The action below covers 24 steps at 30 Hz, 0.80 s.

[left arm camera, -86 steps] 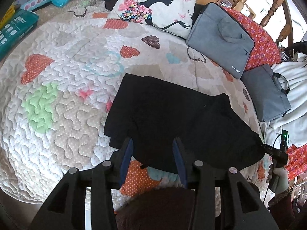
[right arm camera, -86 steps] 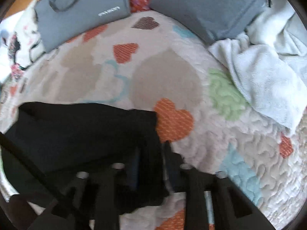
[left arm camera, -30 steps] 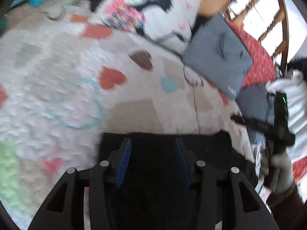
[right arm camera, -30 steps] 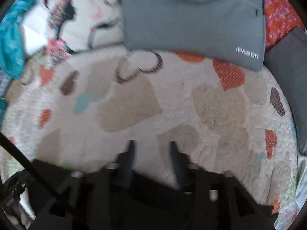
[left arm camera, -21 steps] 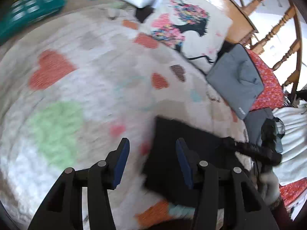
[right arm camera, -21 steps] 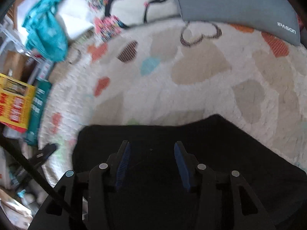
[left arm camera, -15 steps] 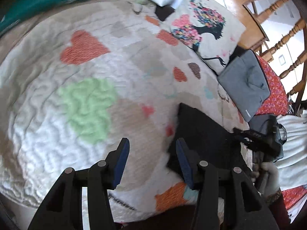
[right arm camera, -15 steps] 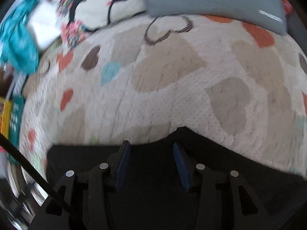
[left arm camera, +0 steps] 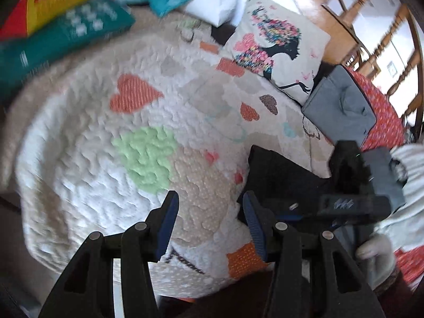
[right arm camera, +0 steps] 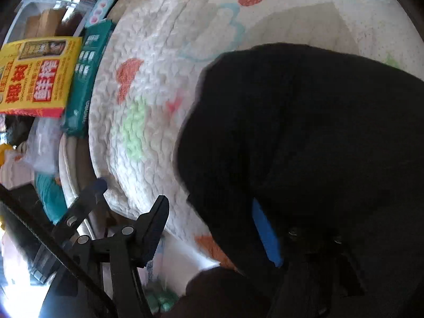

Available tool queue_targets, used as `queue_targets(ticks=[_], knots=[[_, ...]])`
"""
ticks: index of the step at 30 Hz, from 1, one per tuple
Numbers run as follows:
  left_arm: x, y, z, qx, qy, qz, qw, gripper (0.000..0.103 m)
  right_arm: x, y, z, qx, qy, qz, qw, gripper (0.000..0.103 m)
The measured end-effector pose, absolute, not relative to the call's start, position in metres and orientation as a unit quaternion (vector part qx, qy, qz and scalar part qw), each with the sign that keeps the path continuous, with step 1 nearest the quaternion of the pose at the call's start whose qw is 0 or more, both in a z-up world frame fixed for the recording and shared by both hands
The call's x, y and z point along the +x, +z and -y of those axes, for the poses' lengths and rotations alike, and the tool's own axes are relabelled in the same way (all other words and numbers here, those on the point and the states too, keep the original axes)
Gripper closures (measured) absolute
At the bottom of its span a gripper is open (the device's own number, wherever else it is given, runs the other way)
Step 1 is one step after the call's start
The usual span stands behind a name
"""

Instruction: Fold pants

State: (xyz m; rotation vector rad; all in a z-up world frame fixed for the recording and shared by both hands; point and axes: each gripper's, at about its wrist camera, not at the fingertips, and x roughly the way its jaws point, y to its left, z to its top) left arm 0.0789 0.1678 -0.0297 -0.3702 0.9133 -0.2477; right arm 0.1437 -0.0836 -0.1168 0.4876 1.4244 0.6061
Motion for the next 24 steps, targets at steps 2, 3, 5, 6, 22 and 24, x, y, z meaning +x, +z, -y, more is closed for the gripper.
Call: queue_targets(ticks=[2, 3, 5, 6, 22, 24], knots=[[0.074, -0.02, -0.166, -0.156, -0.116, -0.431, 0.881, 0.05, 0.138, -0.098, 0.096, 0.22, 0.271, -0.608, 0.713, 0.025], [0.07, -0.014, -0.163, -0.143, -0.118, -0.427, 0.885, 0.049, 0.129, -0.085, 0.107, 0.213, 0.272, -0.591, 0.728, 0.025], [0.068, -0.007, -0.157, -0.132, -0.13, -0.426, 0.885, 0.049, 0.108, -0.061, 0.135, 0.202, 0.262, -0.56, 0.759, 0.025], [0.068, -0.003, -0.151, -0.129, -0.138, -0.427, 0.884, 0.049, 0.093, -0.05, 0.154, 0.2, 0.251, -0.545, 0.775, 0.025], [0.057, 0.028, 0.161, 0.036, -0.417, -0.45, 0.789, 0.045, -0.175, -0.08, 0.507, 0.434, -0.069, -0.384, 0.812, 0.024], [0.055, 0.023, 0.2, 0.054, -0.443, -0.457, 0.769, 0.045, -0.178, -0.084, 0.509, 0.441, -0.065, -0.368, 0.816, 0.024]])
